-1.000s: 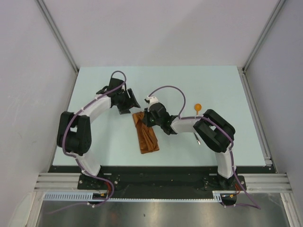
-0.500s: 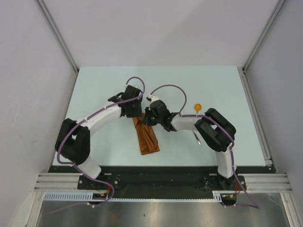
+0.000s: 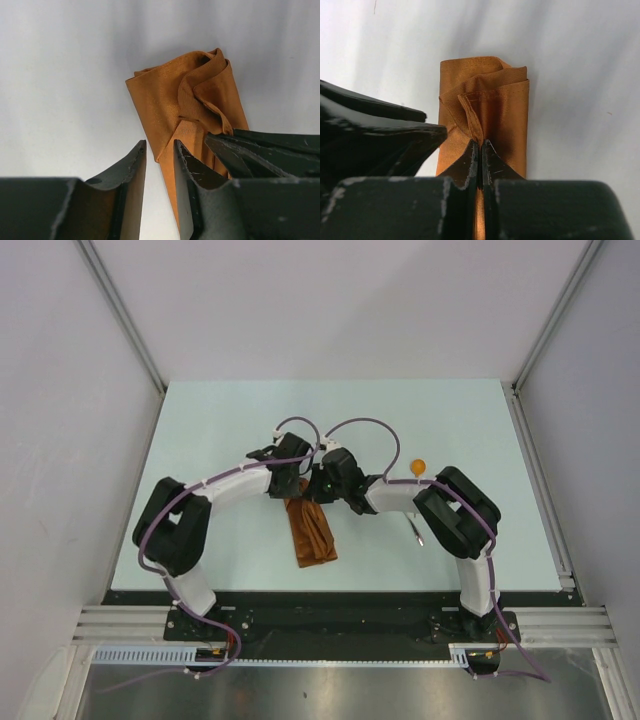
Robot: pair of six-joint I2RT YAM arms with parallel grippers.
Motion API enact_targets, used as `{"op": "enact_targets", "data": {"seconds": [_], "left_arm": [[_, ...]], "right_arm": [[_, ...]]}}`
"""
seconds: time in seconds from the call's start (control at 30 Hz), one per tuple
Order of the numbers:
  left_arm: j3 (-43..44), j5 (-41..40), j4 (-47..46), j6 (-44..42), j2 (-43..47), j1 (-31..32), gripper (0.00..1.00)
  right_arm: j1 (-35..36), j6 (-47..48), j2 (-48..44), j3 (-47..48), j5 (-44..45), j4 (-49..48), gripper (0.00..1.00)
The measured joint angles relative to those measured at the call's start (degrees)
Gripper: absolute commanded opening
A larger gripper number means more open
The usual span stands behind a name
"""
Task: Fold the napkin into a case and place the utensils inside
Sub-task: Stuff the smaller-rectangle-folded napkin at the center of the board.
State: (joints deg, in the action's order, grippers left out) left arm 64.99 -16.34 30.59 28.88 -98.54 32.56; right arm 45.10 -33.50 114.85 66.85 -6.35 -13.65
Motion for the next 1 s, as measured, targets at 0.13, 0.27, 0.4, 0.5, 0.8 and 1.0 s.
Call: {"op": "enact_targets", "data": {"seconds": [0.13,0.27,0.4,0.5,0.8,1.0], "left_arm": [[0.0,-0.1,-0.6,0.0,-1.5,0.4,0.39],[0.0,-1.2,-0.9,0.1,-2.1,1.0,0.38],[0.0,-1.7,-1.0,0.1,-3.5,1.0,0.34],[0.1,-2.0,-1.1,0.2,-4.7,1.0,0.25],[0.1,-3.0,-1.5,0.7,-5.0,1.1,0.02],[0.1,-2.9,-1.6,0.7,-3.1,1.1,0.33]], "right_arm": [[0.0,-0.6,0.0,0.0,-0.4,-0.1,0.00],[-0.1,-0.9,-0.1,-0.3,-0.7,-0.4,0.00],[-0.2,-1.0,-0.3,-0.7,-1.0,-0.7,0.00],[-0.2,-1.2,-0.4,-0.9,-1.2,-0.9,0.00],[-0.2,-0.8,-0.9,-0.9,-2.4,-0.4,0.00],[-0.3,1.4,-1.9,-1.4,-3.4,0.8,0.00]]}}
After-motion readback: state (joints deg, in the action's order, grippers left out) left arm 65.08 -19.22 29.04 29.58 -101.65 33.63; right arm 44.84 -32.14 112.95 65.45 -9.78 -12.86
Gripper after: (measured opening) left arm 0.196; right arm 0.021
